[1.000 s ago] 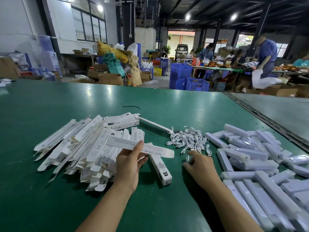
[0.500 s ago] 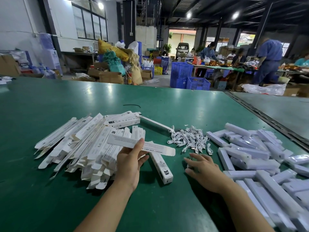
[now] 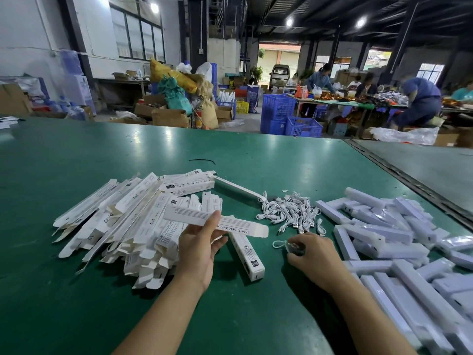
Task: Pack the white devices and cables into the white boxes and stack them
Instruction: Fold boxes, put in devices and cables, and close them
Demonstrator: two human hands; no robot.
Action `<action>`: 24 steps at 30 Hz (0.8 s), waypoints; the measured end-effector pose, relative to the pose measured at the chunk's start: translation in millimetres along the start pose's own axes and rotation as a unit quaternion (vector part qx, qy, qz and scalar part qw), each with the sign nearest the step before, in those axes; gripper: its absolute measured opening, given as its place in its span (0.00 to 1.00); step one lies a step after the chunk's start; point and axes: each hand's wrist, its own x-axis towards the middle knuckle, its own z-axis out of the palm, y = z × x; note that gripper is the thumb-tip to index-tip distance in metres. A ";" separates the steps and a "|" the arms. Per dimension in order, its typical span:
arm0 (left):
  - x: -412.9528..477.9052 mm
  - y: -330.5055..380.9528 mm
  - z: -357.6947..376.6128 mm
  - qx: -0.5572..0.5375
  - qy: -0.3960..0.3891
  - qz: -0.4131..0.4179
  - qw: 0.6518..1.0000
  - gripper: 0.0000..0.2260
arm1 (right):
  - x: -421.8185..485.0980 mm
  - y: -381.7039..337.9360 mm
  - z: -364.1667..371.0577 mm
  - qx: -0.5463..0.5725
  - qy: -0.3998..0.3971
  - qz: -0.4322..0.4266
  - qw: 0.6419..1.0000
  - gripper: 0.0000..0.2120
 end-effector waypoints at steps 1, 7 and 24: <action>0.0 0.4 0.0 -0.001 0.000 0.000 1.000 0.04 | -0.1 0.1 0.3 -0.002 -0.004 0.002 1.000 0.12; -1.2 0.9 1.1 0.001 -0.001 0.002 1.000 0.05 | -1.6 -11.4 12.7 -0.068 0.007 0.027 0.997 0.11; 0.4 0.3 0.2 0.003 -0.001 -0.003 1.000 0.04 | -1.0 -21.4 21.9 -0.111 0.037 -0.019 0.993 0.17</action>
